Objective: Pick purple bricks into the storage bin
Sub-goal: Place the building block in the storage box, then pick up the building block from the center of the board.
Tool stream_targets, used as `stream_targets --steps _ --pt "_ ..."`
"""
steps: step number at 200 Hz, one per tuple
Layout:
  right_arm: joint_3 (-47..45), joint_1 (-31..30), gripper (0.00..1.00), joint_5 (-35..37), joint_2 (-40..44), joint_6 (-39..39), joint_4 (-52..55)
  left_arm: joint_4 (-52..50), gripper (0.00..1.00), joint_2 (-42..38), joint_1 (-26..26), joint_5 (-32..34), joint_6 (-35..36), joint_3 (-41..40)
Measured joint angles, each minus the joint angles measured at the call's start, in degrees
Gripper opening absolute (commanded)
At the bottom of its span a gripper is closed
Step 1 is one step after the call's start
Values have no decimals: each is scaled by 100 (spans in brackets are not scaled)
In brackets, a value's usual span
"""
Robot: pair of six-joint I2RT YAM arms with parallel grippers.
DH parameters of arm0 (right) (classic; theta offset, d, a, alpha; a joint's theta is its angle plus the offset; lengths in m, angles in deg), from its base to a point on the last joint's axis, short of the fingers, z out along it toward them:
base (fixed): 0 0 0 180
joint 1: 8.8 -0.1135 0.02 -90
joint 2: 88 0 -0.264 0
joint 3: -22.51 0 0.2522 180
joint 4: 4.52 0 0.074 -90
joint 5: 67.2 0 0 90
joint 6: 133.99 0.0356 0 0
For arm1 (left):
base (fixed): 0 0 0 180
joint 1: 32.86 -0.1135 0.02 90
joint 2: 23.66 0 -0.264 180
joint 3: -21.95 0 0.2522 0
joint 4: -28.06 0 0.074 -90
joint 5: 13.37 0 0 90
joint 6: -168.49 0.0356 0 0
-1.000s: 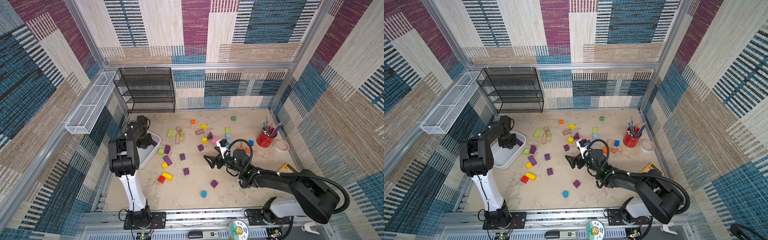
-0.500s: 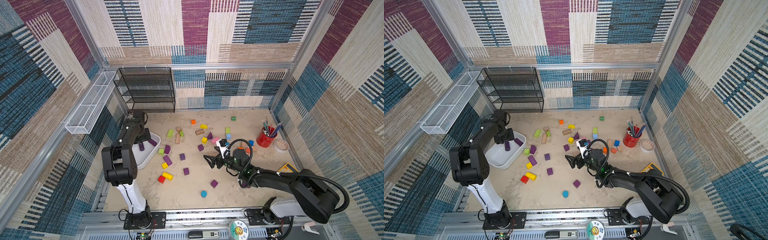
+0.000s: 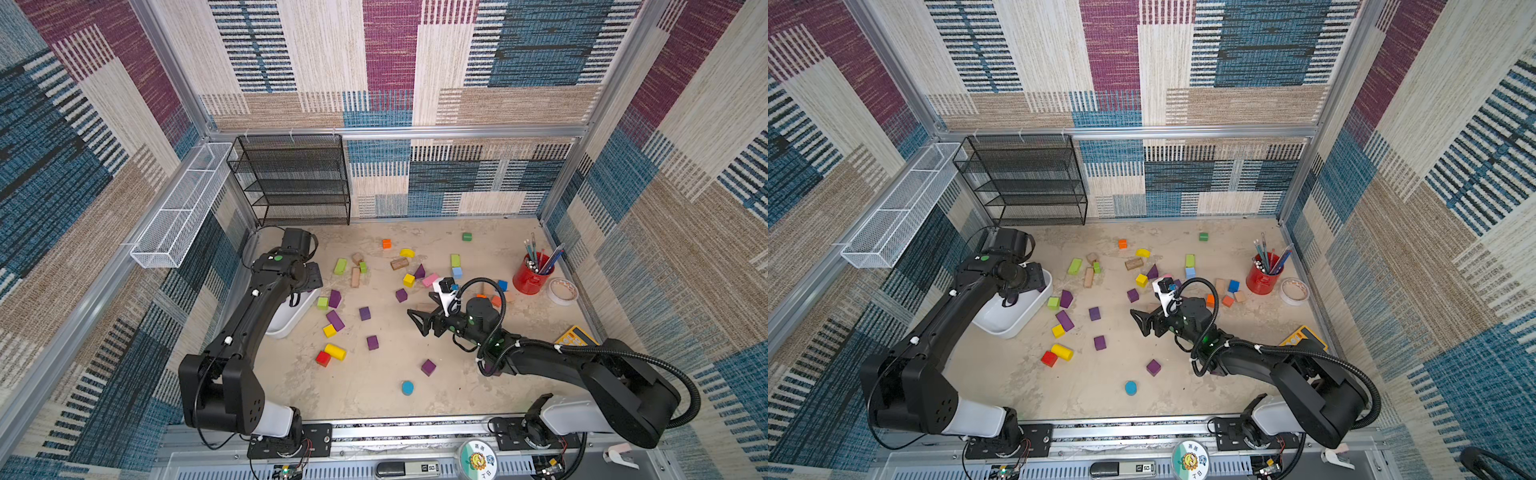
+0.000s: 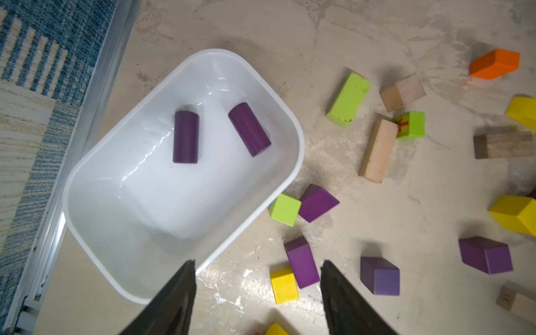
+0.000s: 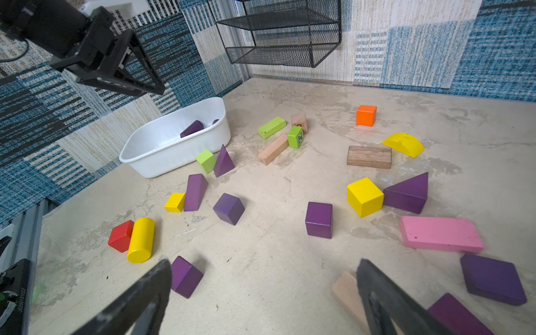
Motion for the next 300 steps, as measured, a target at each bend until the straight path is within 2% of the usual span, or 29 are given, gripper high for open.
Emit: stream_targets --steps 69,104,127,167,201,251,300 --pt "-50 0 100 111 160 0 0 -131 66 -310 1416 588 -822 -560" --pt "-105 0 99 203 199 2 -4 -146 65 -313 1961 839 -1360 -719" --pt "-118 0 99 247 201 2 -7 -149 65 -149 2363 1047 -1683 -769" --pt "-118 0 99 280 184 2 -4 -153 64 286 2708 1220 -2275 -796" --pt "-157 0 100 302 254 2 -15 -155 59 737 2828 1235 -2623 -651" --pt "-157 0 99 299 254 2 -37 9 57 1294 2800 1235 -2916 -562" --pt "-157 0 99 297 225 2 -46 398 56 1578 2389 953 -2935 -597"
